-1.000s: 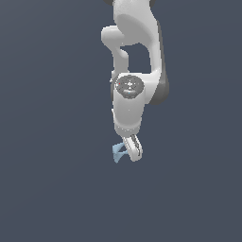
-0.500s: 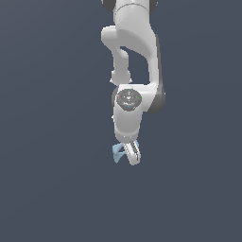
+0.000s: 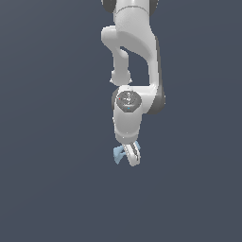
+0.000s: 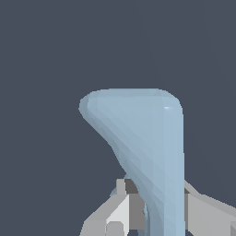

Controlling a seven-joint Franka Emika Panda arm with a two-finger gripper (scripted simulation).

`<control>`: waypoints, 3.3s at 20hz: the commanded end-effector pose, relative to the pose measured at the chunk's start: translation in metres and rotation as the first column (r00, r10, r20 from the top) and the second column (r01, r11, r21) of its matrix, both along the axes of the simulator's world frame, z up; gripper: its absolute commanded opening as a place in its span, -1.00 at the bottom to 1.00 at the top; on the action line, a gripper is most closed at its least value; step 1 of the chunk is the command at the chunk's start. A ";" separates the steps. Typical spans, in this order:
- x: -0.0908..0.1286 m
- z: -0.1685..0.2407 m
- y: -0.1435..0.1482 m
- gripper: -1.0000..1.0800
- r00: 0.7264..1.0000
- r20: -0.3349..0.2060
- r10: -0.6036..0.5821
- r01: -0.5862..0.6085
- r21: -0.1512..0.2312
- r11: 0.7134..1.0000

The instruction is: Pick up the object and move it to a goal position.

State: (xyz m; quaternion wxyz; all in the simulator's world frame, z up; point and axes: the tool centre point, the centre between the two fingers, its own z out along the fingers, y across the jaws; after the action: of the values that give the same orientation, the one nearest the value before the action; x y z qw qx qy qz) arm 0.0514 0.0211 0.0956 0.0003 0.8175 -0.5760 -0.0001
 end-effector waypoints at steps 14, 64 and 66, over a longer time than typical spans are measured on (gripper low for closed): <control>-0.006 0.020 0.002 -1.00 1.000 0.000 0.000 0.000 0.001 1.000; -0.116 0.440 0.037 -1.00 1.000 0.000 0.000 0.000 0.000 1.000; -0.116 0.440 0.037 -1.00 1.000 0.000 0.000 0.000 0.000 1.000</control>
State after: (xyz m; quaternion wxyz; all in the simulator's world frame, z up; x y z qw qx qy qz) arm -0.0647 0.0578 0.5352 -0.0003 0.8176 -0.5758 0.0002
